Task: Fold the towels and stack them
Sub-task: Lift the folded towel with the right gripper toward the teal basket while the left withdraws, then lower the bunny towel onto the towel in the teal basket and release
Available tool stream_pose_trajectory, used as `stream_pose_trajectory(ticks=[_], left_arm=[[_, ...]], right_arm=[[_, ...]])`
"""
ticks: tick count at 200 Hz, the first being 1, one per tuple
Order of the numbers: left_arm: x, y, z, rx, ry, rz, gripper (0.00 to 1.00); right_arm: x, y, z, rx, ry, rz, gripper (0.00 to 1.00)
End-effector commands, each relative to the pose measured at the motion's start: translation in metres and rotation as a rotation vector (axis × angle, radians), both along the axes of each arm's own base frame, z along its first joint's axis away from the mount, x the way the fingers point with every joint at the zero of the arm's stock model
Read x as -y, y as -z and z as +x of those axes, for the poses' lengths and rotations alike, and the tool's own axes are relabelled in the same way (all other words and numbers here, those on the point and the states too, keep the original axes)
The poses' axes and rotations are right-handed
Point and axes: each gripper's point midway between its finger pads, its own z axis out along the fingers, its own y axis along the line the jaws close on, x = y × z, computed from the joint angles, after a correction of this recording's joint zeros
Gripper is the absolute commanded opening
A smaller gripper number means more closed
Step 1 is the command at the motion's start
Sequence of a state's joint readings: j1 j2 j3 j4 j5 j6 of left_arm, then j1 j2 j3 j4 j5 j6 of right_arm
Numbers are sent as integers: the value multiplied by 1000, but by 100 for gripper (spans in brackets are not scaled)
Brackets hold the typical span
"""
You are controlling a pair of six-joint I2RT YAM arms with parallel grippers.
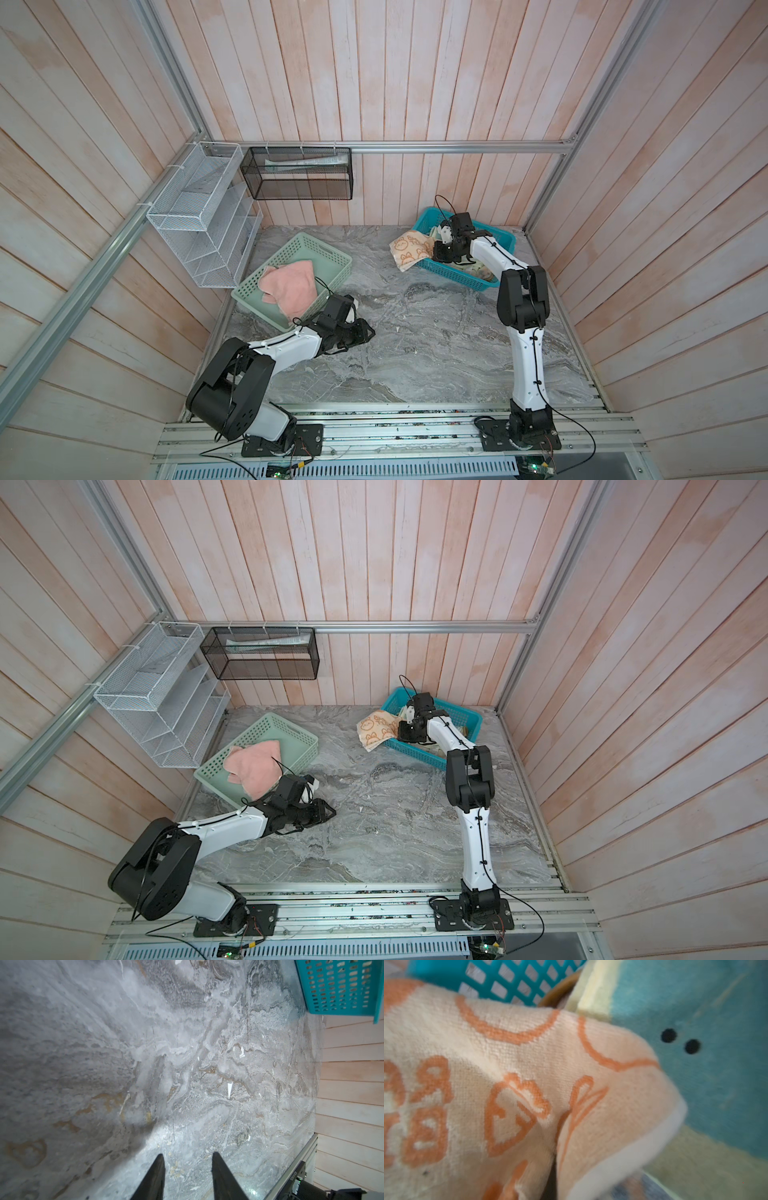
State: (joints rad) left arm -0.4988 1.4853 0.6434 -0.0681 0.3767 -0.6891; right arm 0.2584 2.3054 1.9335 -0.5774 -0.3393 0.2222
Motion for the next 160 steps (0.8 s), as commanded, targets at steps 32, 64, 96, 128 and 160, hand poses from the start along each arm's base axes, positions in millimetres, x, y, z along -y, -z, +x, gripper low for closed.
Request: stream_pose_trajectory(ticks=[32,64,96,128,160], left_arm=[[10,-23,18,38,-9,-46,40],[7,-40,24,80,-43,-47,40],[-2,-57,31,150,-95,-38,40],[-6,-68,33,183,-122,-46,40],[-8,-70,30,190,-129,-49,40]], right_arm=[[-31,-24,-129,-123,-197,158,0],[-14,-32,-185,-152,-223,140,0],[-3,-74,-176,-42,-186,73,0],[-26,-126,-154,106,-189,102,0],[-59,-151,-138,148,-231,134,0]])
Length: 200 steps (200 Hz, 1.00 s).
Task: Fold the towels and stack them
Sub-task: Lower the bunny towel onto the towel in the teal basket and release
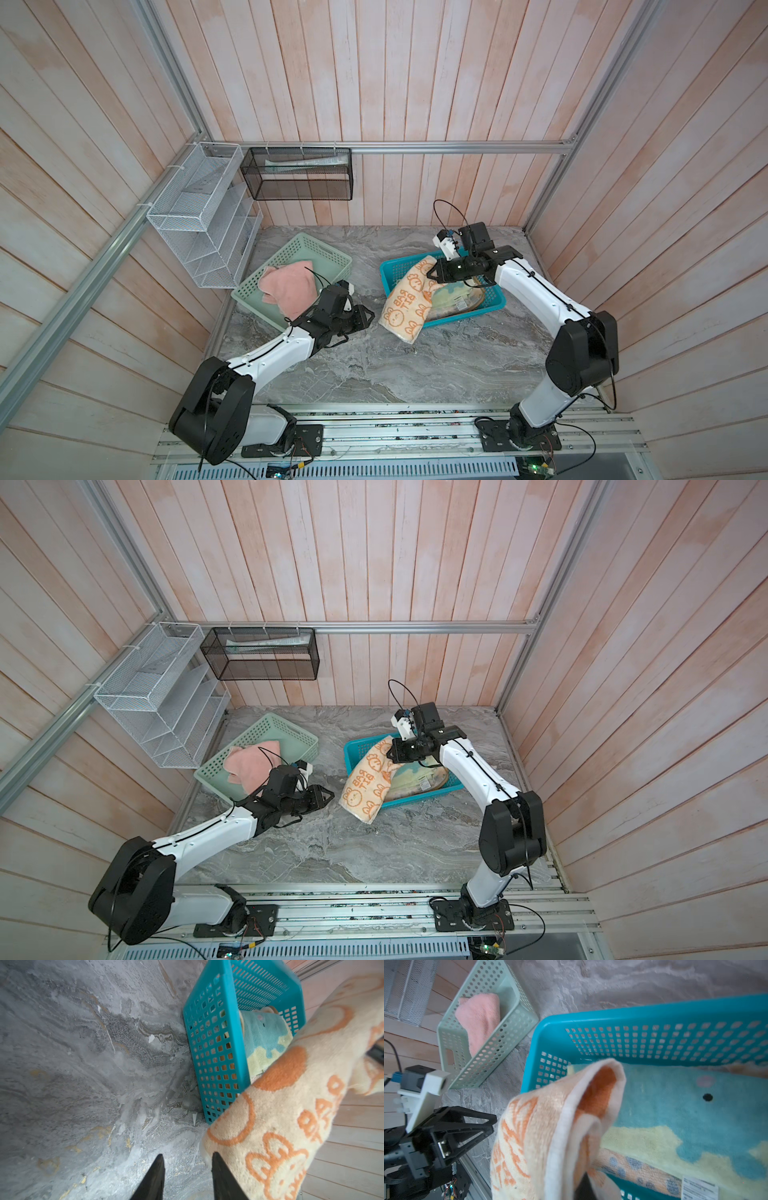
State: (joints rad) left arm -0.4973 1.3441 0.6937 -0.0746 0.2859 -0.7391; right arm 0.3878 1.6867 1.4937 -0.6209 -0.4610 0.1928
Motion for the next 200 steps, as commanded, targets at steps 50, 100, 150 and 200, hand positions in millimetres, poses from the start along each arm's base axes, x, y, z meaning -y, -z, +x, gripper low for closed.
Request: stream_pose_trajectory(ticks=[50,100,150,200], left_arm=[[-11,-1,2,19,-34,13,40],[-22,1,4,23,-48,26,40],[-31,4,9,21,-50,30,40],[-31,3,14,21,-44,26,40]], right_arm=[[-36,-8,56,18,78,2,0],[19,3,72,-25,245,-77,0],[52,15,60,-61,238,-74,0],[69,52,44,-164,139,-88,0]])
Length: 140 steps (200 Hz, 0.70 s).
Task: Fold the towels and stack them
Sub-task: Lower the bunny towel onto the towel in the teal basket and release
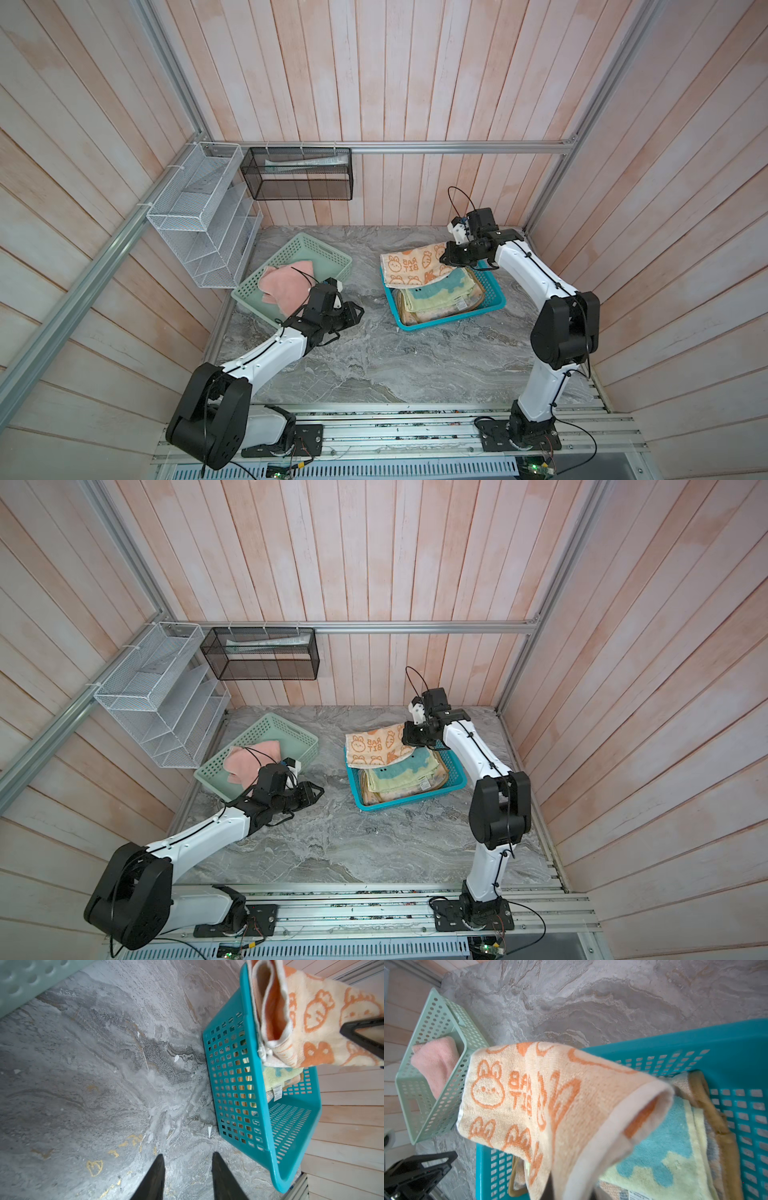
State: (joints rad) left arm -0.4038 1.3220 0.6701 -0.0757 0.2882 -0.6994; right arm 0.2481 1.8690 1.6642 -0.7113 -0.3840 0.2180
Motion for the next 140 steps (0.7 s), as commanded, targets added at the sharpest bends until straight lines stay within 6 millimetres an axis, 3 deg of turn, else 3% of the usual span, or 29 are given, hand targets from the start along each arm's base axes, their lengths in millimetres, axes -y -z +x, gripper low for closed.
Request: stream_pose_trajectory(ticks=[1,44,90,113,127,140], left_arm=[[1,1,1,1,22,6,40],[-2,4,0,-7,15,14,40],[0,7,1,-20,19,8,40],[4,5,3,-24,26,-2,40],[8,4,5,-28,42,-15,40],[18,3,7,-28,65,-33,40]], right_arm=[[10,22,-19,-77,-60,4,0],[39,45,-25,-120,-44,-14,0],[85,70,4,-159,23,-133,0],[95,58,15,-124,68,-222,40],[101,38,19,-67,92,-288,51],[104,16,21,-9,115,-323,54]])
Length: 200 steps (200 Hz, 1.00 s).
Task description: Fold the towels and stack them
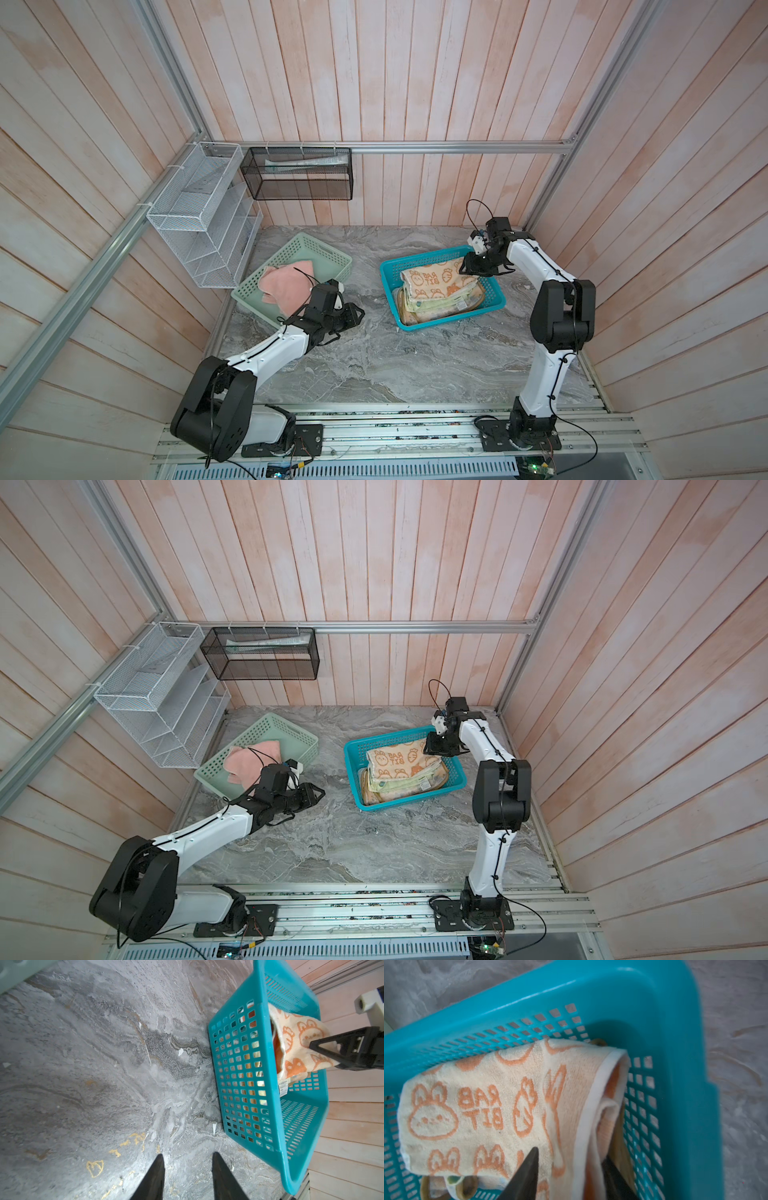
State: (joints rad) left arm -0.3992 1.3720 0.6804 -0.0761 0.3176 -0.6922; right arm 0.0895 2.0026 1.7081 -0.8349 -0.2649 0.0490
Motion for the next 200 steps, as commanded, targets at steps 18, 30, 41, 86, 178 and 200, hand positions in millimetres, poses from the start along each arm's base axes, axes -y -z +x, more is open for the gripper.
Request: stream_pose_trajectory(ticks=[18,30,41,86,178,200], left_arm=[[36,-3,9,2,94,-53,40],[51,5,11,-18,127,-57,40],[65,12,14,-39,148,-71,37],[123,21,30,-69,218,-156,32],[187,4,134,67,205,-106,36],[144,-29,156,146,146,-14,40]], right_arm=[[14,-80,2,205,49,-138,54],[12,-95,-4,255,60,-127,54],[10,-101,-12,284,70,-110,54],[-4,-74,-54,306,71,15,53],[20,-88,-37,388,147,-17,44],[4,-105,-37,443,143,24,43]])
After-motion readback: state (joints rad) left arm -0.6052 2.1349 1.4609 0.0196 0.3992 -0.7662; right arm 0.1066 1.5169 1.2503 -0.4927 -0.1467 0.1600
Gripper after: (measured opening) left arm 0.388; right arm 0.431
